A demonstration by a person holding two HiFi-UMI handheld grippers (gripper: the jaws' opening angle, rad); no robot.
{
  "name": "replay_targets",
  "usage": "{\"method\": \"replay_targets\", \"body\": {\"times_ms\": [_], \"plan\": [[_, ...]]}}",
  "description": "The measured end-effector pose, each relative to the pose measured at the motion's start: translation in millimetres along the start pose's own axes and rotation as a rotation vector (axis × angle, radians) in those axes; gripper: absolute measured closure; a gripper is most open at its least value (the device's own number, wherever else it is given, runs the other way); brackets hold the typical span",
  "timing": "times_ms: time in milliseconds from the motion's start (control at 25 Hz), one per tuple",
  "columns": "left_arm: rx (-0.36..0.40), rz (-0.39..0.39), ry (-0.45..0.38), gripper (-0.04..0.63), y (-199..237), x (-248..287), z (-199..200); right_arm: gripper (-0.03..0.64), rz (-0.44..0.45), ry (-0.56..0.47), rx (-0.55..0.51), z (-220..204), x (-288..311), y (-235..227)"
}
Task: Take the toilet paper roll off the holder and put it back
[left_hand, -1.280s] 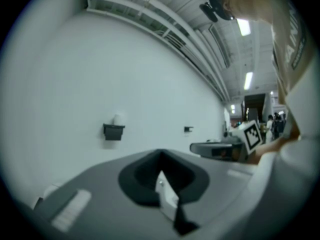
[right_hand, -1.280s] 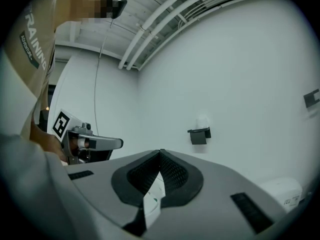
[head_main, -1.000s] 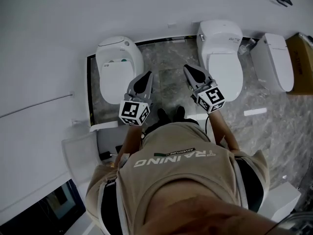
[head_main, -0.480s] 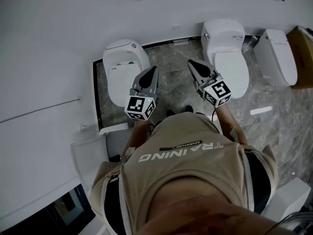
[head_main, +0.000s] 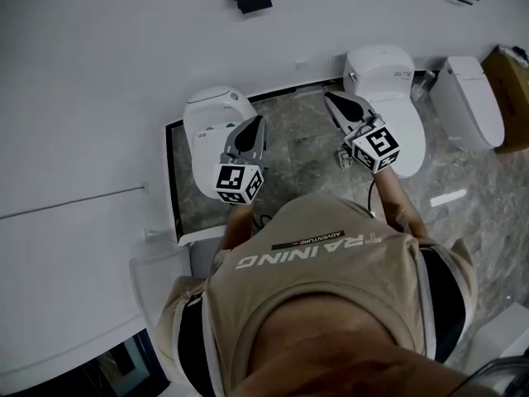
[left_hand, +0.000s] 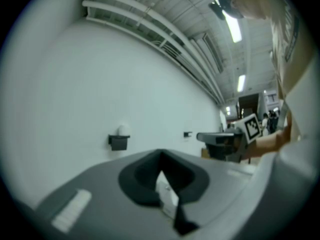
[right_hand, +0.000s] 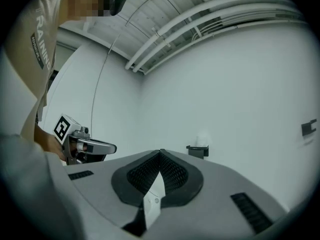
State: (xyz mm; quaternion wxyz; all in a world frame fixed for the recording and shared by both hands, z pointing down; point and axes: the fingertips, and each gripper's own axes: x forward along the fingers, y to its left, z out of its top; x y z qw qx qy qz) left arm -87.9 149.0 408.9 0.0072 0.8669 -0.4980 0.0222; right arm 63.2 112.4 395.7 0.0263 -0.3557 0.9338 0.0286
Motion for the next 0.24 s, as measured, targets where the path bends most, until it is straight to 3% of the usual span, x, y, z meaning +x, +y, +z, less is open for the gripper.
{"method": "replay_targets", "body": {"times_ms": [240], "plan": [[0.077,0.018,0.03,0.595,3.6,-7.5,-4.8,0.604,-0.028,-0.005,0.022,1.9,2.6,-6.8]]}}
